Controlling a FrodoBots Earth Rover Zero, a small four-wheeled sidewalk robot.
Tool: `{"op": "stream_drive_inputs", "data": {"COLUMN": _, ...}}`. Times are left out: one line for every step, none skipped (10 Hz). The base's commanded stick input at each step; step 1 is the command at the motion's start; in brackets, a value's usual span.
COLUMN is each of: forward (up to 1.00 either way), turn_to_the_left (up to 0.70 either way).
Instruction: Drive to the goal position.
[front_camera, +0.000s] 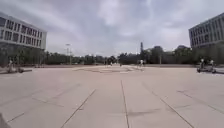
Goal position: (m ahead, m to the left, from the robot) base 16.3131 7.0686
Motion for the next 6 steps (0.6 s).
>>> {"op": "stream_drive_inputs", "data": {"forward": 1.00, "turn_to_the_left": 0.00}}
{"op": "stream_drive_inputs", "data": {"forward": 1.00, "turn_to_the_left": 0.00}}
{"op": "stream_drive_inputs", "data": {"forward": 1.00, "turn_to_the_left": 0.00}}
{"op": "stream_drive_inputs", "data": {"forward": 1.00, "turn_to_the_left": 0.00}}
{"op": "stream_drive_inputs", "data": {"forward": 1.00, "turn_to_the_left": 0.00}}
{"op": "stream_drive_inputs", "data": {"forward": 1.00, "turn_to_the_left": 0.00}}
